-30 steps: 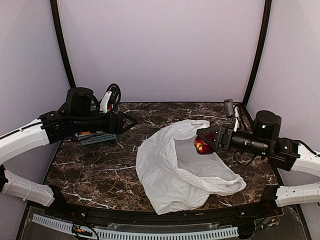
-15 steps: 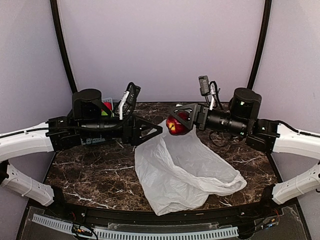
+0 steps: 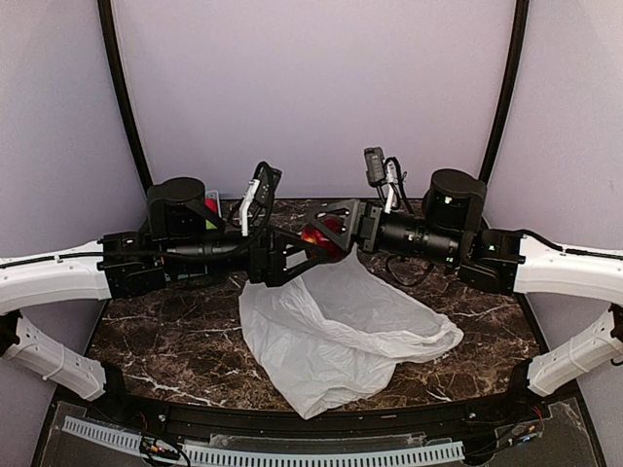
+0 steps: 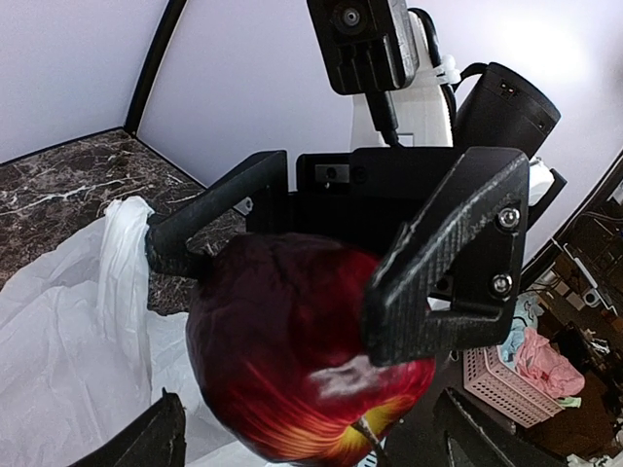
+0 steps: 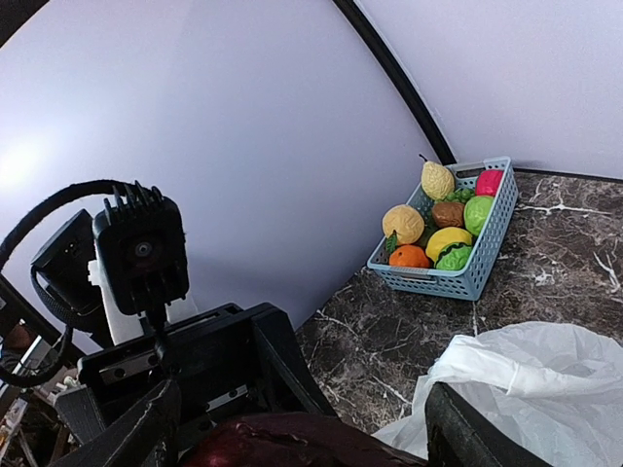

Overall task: Untie the knot of the plastic bag and take out the fruit
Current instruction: Pass from the right arm to the left

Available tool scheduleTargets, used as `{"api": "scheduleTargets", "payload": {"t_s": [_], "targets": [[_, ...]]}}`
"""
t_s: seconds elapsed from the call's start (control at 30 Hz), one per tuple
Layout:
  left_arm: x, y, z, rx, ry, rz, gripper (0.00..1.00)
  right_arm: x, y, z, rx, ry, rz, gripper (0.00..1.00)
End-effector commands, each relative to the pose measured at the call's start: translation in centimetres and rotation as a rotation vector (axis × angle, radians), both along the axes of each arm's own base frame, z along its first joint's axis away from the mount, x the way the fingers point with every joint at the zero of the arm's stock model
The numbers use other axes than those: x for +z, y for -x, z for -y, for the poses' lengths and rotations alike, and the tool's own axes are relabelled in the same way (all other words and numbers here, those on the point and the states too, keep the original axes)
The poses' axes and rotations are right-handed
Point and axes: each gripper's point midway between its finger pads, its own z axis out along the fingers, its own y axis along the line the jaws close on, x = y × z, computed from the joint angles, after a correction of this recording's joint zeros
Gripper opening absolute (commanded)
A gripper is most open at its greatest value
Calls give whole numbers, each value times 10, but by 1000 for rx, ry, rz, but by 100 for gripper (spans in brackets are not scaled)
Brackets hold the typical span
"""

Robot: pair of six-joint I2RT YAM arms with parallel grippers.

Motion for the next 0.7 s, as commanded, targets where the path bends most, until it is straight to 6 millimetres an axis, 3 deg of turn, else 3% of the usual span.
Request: {"api": "scheduleTargets", "payload": {"t_s": [0.0,0.67], "targets": [[-11,-3,-1,29,-39,1,87,19,-2,-2,-18,-59,6,24],[5,-10,18,13,-15,34,85,14,-5,-1,-38,-37,-16,24]]}}
